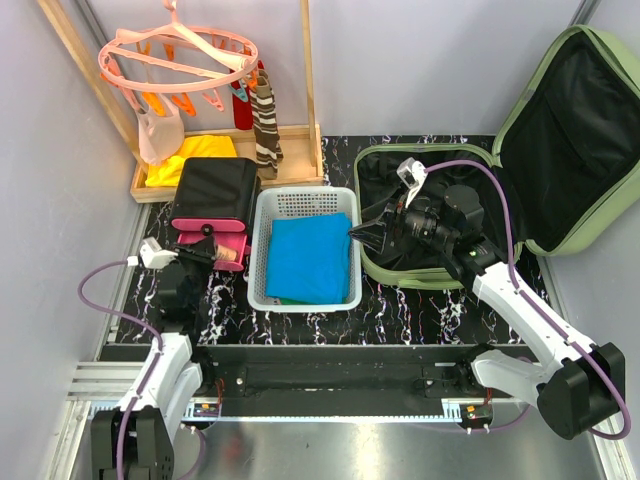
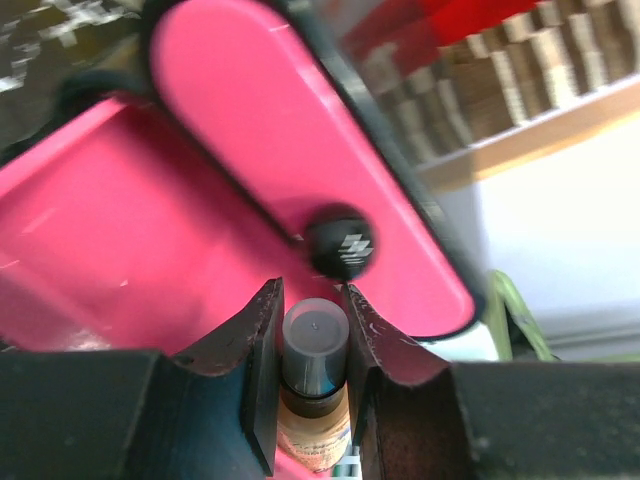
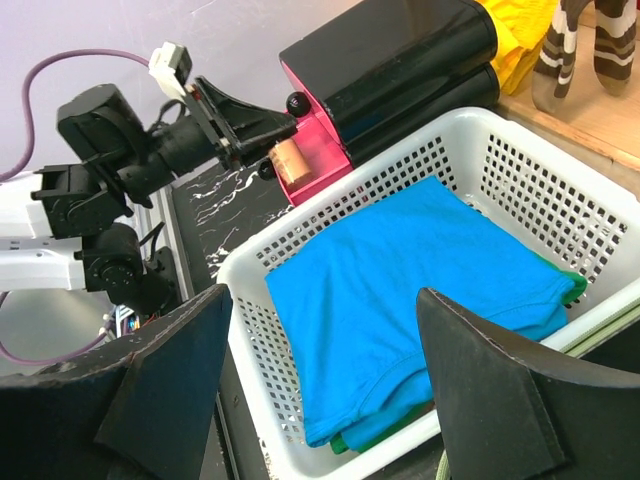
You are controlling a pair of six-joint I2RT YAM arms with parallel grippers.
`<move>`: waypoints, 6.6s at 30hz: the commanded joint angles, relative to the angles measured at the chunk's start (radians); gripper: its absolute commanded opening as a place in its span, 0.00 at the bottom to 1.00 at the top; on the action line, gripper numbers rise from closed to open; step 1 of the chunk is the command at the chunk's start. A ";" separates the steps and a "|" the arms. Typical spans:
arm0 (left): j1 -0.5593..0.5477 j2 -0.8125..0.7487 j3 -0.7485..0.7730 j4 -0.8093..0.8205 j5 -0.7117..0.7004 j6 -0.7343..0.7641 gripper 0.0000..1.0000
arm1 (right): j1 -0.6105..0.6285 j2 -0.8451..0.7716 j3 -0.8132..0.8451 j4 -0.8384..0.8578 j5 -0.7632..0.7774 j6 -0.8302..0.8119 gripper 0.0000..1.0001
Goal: Open, take out, and arrange the luggage
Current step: Place the object in the container, then pick up the object with the right arm, then pass the object from the right arm to the left
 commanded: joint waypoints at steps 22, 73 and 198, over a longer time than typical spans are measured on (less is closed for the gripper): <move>0.011 0.033 0.035 0.027 -0.061 -0.009 0.57 | -0.001 0.009 0.009 0.064 -0.042 0.016 0.84; 0.011 -0.183 0.301 -0.688 0.091 0.227 0.93 | -0.015 0.070 0.116 -0.293 0.339 -0.016 0.86; -0.463 0.197 0.730 -0.516 0.292 0.626 0.94 | -0.174 0.630 0.418 0.130 0.229 0.469 0.00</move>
